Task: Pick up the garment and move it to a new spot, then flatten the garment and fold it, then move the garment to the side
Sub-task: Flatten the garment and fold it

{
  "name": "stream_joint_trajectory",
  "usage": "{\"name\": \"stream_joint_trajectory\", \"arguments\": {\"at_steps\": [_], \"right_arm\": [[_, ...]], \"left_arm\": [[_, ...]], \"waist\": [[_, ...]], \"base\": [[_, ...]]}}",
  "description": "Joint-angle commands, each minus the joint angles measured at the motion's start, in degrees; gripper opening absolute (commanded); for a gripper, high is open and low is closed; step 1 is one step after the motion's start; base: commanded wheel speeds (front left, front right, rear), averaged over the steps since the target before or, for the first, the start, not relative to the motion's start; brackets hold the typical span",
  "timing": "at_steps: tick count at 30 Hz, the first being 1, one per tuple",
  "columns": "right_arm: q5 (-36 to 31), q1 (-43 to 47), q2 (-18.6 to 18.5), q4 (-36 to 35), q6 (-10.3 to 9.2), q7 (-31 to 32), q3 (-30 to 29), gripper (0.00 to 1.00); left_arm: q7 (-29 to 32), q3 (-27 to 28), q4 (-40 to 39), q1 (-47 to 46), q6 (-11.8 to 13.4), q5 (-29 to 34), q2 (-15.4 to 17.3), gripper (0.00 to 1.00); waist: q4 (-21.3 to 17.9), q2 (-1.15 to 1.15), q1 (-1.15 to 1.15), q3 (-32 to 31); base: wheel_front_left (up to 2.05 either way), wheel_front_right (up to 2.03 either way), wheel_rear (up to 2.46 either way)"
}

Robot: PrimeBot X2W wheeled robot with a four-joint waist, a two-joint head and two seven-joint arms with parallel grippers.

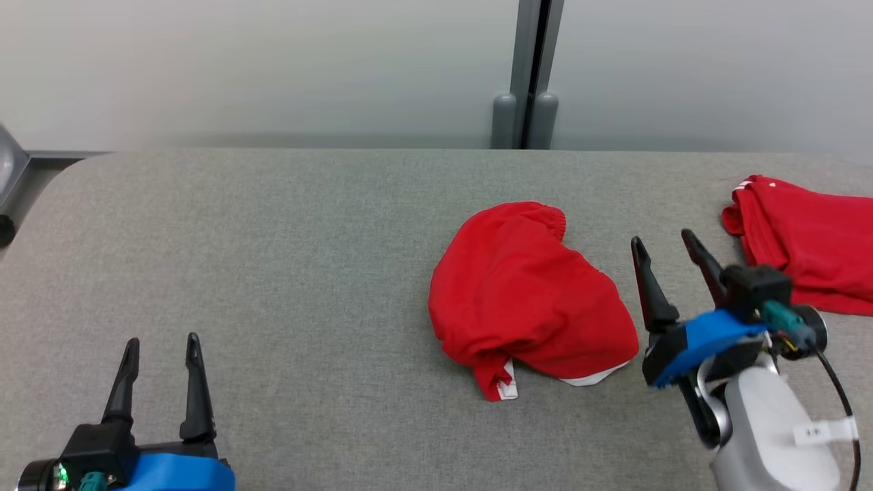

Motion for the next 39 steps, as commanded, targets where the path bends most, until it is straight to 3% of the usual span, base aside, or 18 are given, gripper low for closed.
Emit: {"name": "stream_joint_trajectory", "arguments": {"at_steps": [1,7,19,20,21,24,30,33,39], "right_arm": [[-0.6,-2.3,-0.6,2.4,0.01,1.0,0.3,1.00],[-1.3,-7.3,-1.8,13.7,0.01,4.7,1.4,1.00],[-0.2,-10.3,-0.6,31.2,0.01,0.8,3.8,1.00],[0.3,-10.4,-0.4,32.1,0.01,0.5,4.3,0.78],[0.7,-10.5,-0.3,32.9,0.02,-0.1,4.7,0.00],[2.4,-11.7,-0.4,34.3,0.01,-1.7,5.0,0.00],[4.4,-13.5,-4.5,33.6,0.01,-4.0,2.5,0.00],[4.3,-14.4,-7.7,32.2,0.01,-4.4,0.1,0.00],[4.9,-14.7,-8.9,27.6,0.01,-4.6,-2.6,0.00]], "left_arm": [[-0.3,0.0,0.1,-1.4,-0.4,0.5,-0.3,1.00],[-0.3,0.1,0.3,-3.5,-1.3,1.3,-1.5,1.00],[-0.3,1.8,1.2,-5.7,-2.3,2.4,-2.9,1.00],[-0.3,1.8,1.1,-5.7,-2.3,2.6,-3.2,1.00],[-0.3,1.9,1.1,-5.6,-2.3,2.6,-3.3,1.00],[-0.3,2.3,0.9,-5.1,-2.4,2.9,-3.5,1.00],[-0.3,3.1,0.7,-4.2,-2.6,3.4,-3.9,1.00],[-0.3,3.5,0.6,-3.8,-2.6,3.4,-4.1,1.00],[-0.3,4.0,0.7,-3.6,-3.0,3.6,-4.2,1.00]], "waist": [[0.8,0.00,-0.01,1.0],[2.1,0.00,-0.01,3.4],[2.4,0.00,-0.01,5.6],[2.4,0.00,-0.01,5.5],[2.3,0.00,-0.01,5.3],[1.9,0.00,-0.01,5.0],[1.1,0.00,-0.01,4.0],[0.8,0.00,-0.01,3.5],[0.3,0.00,-0.01,3.0]], "base": [[0.00,0.00,0.00],[0.00,0.00,0.00],[0.00,0.00,0.00],[0.00,0.00,0.00],[0.00,0.00,0.00],[0.00,0.00,0.00],[0.00,0.00,0.00],[0.00,0.00,0.00],[0.00,0.00,0.00]]}}
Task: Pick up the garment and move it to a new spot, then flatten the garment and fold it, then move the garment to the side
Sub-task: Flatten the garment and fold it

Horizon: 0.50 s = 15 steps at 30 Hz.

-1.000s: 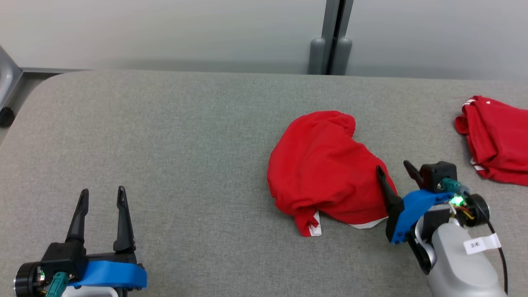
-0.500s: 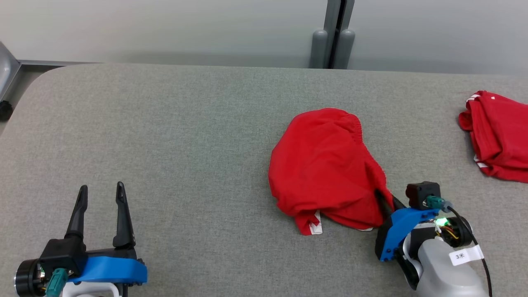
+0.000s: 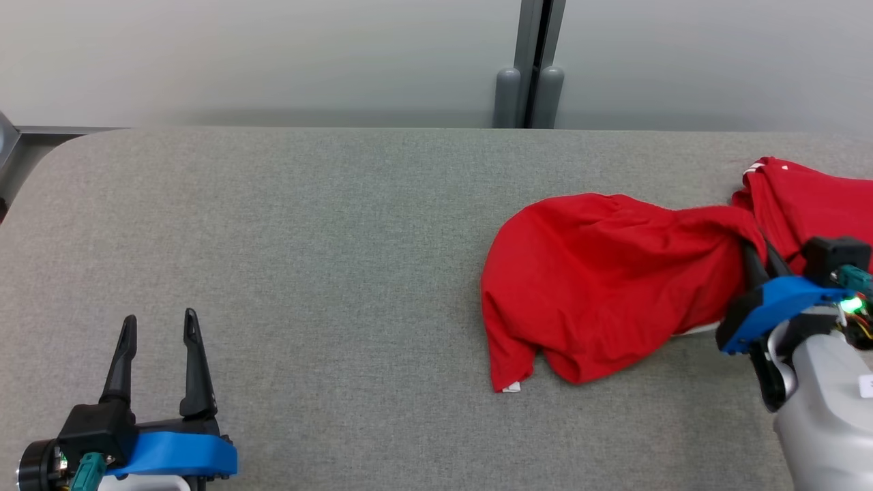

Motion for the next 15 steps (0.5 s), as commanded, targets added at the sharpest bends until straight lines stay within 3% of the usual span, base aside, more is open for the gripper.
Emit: {"name": "stream_joint_trajectory", "arguments": {"at_steps": [1,7,15], "right_arm": [[-0.1,-0.5,0.7,-1.5,0.01,-0.3,0.4,0.00],[0.9,1.5,5.1,-9.2,0.01,-0.3,6.2,0.00],[6.8,3.9,9.8,-16.4,0.01,2.4,22.6,0.00]], "left_arm": [[-0.3,0.2,-0.1,0.3,-0.3,0.1,0.0,1.00],[-0.3,0.3,0.2,0.3,-0.5,0.5,-0.4,1.00],[-0.3,-0.2,0.3,-0.1,-0.8,1.0,-1.0,1.00]], "waist": [[-0.2,-0.01,0.00,-0.1],[-0.1,-0.01,0.00,-0.8],[1.7,-0.01,0.00,-1.2]], "base": [[0.00,0.00,0.00],[0.00,0.00,0.00],[0.00,0.00,0.00]]}}
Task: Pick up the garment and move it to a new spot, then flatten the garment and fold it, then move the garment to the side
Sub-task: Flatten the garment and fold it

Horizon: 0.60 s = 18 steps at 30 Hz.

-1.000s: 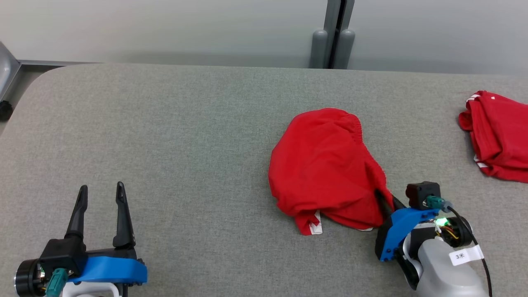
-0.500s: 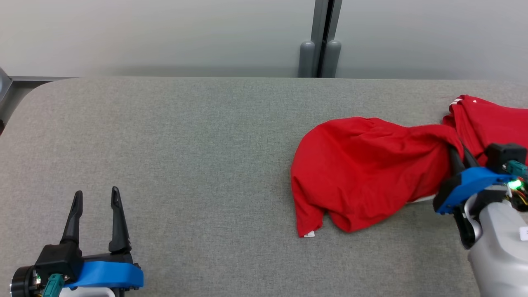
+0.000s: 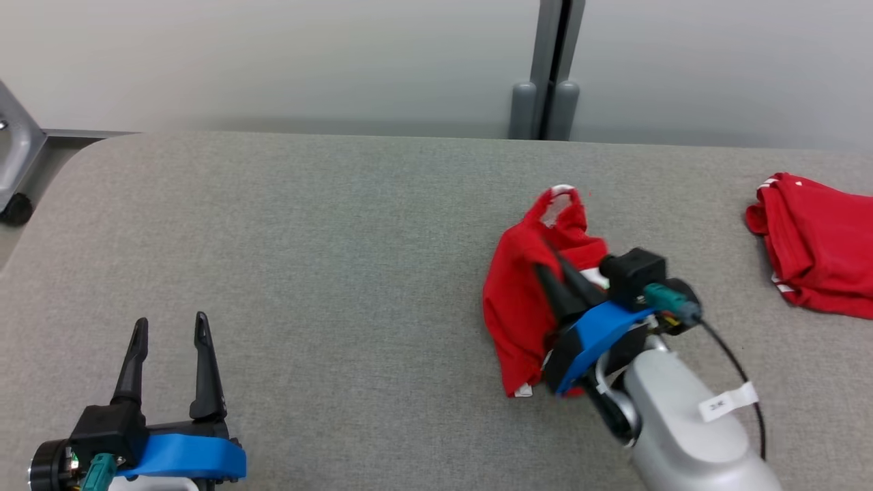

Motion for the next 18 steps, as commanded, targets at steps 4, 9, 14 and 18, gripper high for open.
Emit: {"name": "stream_joint_trajectory", "arguments": {"at_steps": [4,9,14,18], "right_arm": [[5.9,0.8,0.4,-3.4,0.01,1.0,9.9,0.00],[11.4,-0.8,0.2,-5.9,0.01,1.2,23.0,0.00],[15.0,-1.5,0.2,-6.6,0.01,1.0,34.4,0.00],[16.7,-1.0,0.2,-6.2,0.01,0.3,39.3,1.00]], "left_arm": [[-0.3,-0.7,0.3,-1.1,-0.3,0.2,-0.4,1.00],[-0.2,-1.1,1.4,-2.0,-0.8,0.0,-0.6,1.00],[-0.3,-1.4,2.1,-2.7,-1.0,0.2,-0.8,1.00],[-0.3,-1.3,2.5,-2.8,-1.1,0.2,-1.0,1.00]], "waist": [[2.1,0.00,0.00,0.4],[4.3,0.00,0.00,0.8],[5.6,0.00,0.00,1.2],[5.8,0.00,0.00,1.3]], "base": [[0.00,0.00,0.00],[0.00,0.00,0.00],[0.00,0.00,0.00],[0.00,0.00,0.00]]}}
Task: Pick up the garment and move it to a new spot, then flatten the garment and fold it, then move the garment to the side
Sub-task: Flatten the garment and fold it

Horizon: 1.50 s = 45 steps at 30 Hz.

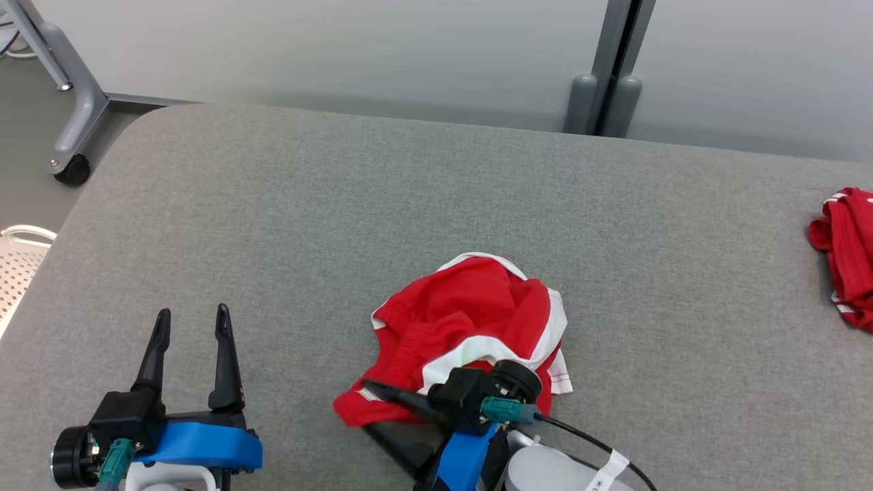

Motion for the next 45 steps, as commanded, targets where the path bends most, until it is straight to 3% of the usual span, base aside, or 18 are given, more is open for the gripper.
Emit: {"name": "stream_joint_trajectory", "arguments": {"at_steps": [1,6,15,19,27,34,39,45], "right_arm": [[0.7,0.0,-0.3,0.5,0.01,-0.6,0.6,1.00],[0.9,-0.1,-0.2,1.7,0.01,-2.0,-0.8,1.00],[-4.3,1.3,-0.9,1.5,0.01,-3.1,-12.2,1.00],[-7.1,2.9,-2.3,-0.8,0.01,-2.7,-16.6,1.00],[-8.1,10.4,-4.5,-6.8,0.01,-0.2,-18.4,1.00],[-10.3,15.7,-6.0,-14.6,0.01,0.4,-25.8,1.00],[-12.6,15.2,-7.2,-18.2,0.01,3.2,-33.0,1.00],[-15.2,11.0,-7.5,-17.8,0.01,7.2,-37.5,1.00]], "left_arm": [[-0.3,0.4,0.1,-0.6,0.0,0.1,0.0,1.00],[-0.3,1.5,0.3,-0.1,0.1,0.2,0.0,1.00],[-0.3,3.7,-1.3,2.2,0.4,0.4,0.0,1.00],[-0.3,4.1,-1.8,2.4,0.4,0.6,-0.1,1.00],[-0.3,3.4,-2.5,3.1,0.6,0.9,-0.4,1.00],[-0.3,4.6,-2.6,3.7,0.6,0.8,-0.3,1.00],[-0.3,4.6,-2.7,3.5,0.4,0.9,-0.3,1.00],[-0.3,4.3,-2.7,2.2,0.3,0.9,-0.4,1.00]], "waist": [[-0.2,0.00,0.00,0.0],[-1.8,0.00,0.00,-0.4],[-5.4,0.00,0.00,-1.3],[-6.2,0.00,0.00,-1.0],[-6.1,0.00,0.00,-1.2],[-6.7,0.00,0.00,-1.5],[-7.2,0.00,0.00,-1.2],[-7.1,0.00,0.00,-0.6]], "base": [[0.00,0.00,0.00],[0.00,0.00,0.00],[0.00,0.00,0.00],[0.00,0.00,0.00],[0.00,0.00,0.00],[0.00,0.00,0.00],[0.00,0.00,0.00],[0.00,0.00,0.00]]}}
